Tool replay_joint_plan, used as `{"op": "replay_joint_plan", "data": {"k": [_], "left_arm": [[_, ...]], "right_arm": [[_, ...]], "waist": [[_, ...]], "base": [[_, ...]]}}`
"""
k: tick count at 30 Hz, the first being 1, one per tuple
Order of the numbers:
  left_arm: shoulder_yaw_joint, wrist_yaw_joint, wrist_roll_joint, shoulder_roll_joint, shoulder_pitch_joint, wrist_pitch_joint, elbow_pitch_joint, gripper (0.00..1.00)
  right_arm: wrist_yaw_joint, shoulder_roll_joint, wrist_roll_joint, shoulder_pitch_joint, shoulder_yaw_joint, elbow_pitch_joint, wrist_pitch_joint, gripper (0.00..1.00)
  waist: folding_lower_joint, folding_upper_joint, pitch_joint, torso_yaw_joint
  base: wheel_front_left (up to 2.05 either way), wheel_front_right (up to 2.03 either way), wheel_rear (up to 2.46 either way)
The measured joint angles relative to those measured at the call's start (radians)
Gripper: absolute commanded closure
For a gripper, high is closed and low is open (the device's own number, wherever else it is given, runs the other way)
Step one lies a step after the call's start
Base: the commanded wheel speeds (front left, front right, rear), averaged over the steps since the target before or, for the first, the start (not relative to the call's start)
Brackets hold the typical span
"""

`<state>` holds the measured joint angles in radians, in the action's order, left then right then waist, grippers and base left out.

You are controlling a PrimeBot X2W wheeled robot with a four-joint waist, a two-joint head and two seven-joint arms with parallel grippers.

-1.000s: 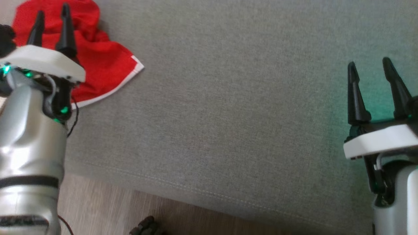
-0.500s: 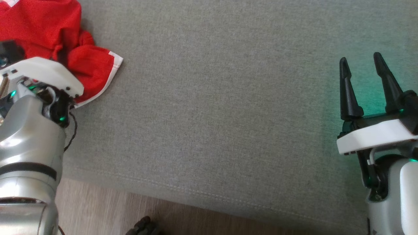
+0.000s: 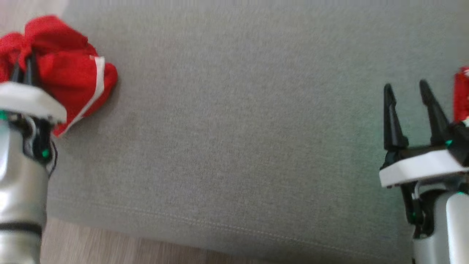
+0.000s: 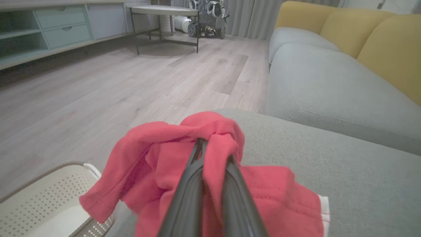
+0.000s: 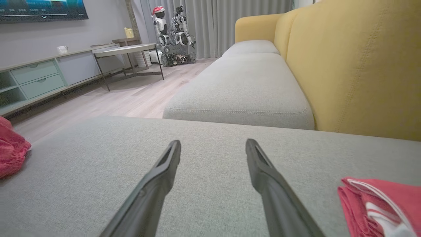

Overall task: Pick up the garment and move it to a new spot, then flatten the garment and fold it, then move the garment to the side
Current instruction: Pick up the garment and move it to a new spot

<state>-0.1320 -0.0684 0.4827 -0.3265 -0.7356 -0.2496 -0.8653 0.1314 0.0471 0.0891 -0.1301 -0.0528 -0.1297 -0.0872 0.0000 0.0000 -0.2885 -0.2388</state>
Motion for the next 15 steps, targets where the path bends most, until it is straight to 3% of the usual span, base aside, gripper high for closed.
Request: {"op": "replay_joint_plan", "data": {"k": [10,15], "left_arm": [[0.032,0.105,-0.073,-0.006,0.442,0.002,0.462,1.00],[0.029,0.149,-0.077,-0.012,0.574,0.049,0.653,1.00]], "right_arm": [[0.000,-0.001,0.032,0.097,0.017,0.041,0.017,0.00],[0.000,-0.002,0.048,0.128,0.018,0.046,0.018,0.00]], "waist": [[0.0000,0.0000,0.153,0.055],[-0.0001,0.0000,0.193,0.088]], "base": [[0.00,0.00,0.00],[0.00,0.00,0.00]]}}
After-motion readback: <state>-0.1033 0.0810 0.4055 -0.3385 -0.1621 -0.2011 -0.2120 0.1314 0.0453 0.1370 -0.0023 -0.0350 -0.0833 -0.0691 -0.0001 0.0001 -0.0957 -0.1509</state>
